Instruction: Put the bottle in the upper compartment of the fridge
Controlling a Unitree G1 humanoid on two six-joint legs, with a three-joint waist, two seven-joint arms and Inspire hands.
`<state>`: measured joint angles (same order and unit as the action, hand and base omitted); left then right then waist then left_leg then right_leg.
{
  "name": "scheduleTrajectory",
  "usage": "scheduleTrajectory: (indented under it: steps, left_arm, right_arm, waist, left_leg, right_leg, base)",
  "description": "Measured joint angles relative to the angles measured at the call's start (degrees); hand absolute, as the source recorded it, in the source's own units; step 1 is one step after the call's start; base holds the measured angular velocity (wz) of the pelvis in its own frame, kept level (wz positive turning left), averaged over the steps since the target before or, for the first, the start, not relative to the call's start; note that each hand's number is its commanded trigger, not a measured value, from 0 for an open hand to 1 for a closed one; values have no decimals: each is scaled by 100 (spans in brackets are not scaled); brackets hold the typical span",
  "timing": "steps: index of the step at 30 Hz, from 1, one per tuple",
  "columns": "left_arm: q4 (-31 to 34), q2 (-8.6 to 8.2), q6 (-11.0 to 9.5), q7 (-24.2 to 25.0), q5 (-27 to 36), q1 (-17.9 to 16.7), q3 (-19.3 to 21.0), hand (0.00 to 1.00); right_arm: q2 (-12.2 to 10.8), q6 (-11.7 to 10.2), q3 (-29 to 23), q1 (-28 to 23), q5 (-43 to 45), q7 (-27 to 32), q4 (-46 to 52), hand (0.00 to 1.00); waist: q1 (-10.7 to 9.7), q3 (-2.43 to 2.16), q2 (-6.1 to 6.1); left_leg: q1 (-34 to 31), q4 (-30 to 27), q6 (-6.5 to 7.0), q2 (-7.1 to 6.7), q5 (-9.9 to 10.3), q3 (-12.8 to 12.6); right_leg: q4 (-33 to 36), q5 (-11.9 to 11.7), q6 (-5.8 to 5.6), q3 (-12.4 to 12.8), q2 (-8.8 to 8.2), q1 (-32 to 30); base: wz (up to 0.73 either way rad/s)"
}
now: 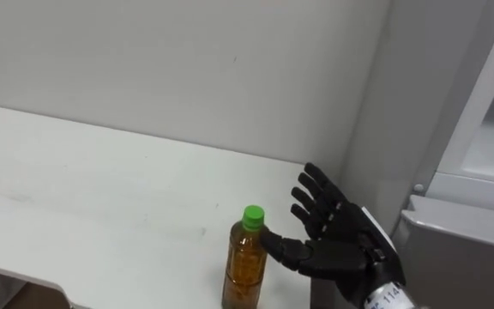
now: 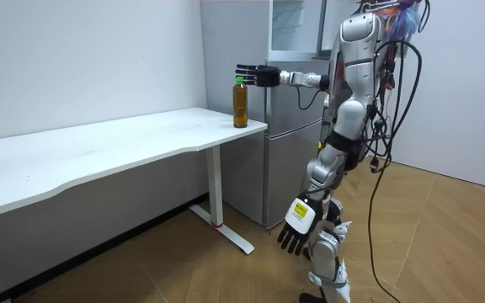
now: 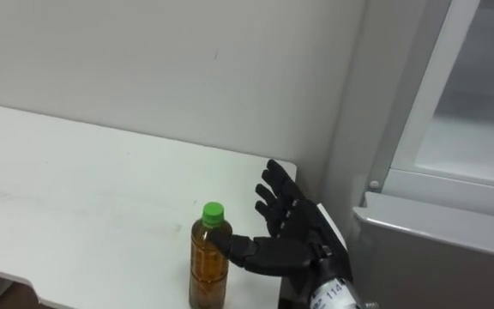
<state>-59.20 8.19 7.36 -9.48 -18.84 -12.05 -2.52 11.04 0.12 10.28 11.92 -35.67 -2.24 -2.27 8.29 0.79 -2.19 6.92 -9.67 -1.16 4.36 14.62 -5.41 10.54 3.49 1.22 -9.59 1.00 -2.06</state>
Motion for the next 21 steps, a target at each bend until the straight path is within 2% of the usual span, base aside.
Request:
scheduleTrajectory:
  steps: [8, 16, 21]
  left_arm:
    - [12, -78, 229, 0, -2, 0, 0, 0]
    - [136, -109, 318, 99, -1, -32, 0, 0]
    - [225, -108, 355, 129, -14, -71, -2, 0]
  right_arm:
    - [-9, 126, 1, 149, 0, 43, -188, 0]
    - [-17, 129, 4, 154, 0, 47, -232, 0]
    - [-20, 199, 46, 157, 25, 32, -512, 0]
  waist:
    - [9, -15, 21]
    - [52, -40, 90]
    - [184, -65, 56]
  left_leg:
    - [-5, -2, 1, -2, 0, 8]
    - [57, -2, 1, 0, -1, 9]
    - [63, -6, 0, -6, -1, 2]
  right_leg:
    - [-2, 0, 0, -20, -2, 0]
    - [-4, 0, 1, -18, 0, 62]
    - [-5, 10, 14, -18, -2, 64]
  base:
    - [0]
    - [0]
    - [0]
